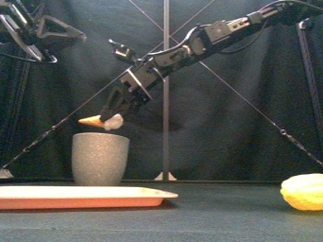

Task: Pick the ice cream then place it in the grey bowl
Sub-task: Drop ice cream in the grey bowl and return to neutral

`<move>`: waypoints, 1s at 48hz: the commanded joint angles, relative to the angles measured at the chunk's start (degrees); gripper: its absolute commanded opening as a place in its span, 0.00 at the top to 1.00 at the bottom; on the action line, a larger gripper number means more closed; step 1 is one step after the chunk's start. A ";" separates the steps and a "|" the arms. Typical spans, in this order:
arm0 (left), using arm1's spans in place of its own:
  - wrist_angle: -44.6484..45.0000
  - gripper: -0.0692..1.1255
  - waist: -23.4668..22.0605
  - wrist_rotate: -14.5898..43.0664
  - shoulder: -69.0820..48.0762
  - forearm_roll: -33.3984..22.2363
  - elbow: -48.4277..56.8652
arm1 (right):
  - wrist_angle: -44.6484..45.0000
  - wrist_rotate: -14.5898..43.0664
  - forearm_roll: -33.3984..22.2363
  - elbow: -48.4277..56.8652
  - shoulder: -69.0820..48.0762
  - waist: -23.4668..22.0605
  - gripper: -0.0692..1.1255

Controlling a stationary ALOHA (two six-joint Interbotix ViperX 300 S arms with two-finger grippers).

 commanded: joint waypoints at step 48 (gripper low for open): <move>-0.26 0.97 1.05 0.00 -0.70 0.09 0.00 | -12.92 0.26 2.29 28.39 -39.73 0.35 0.08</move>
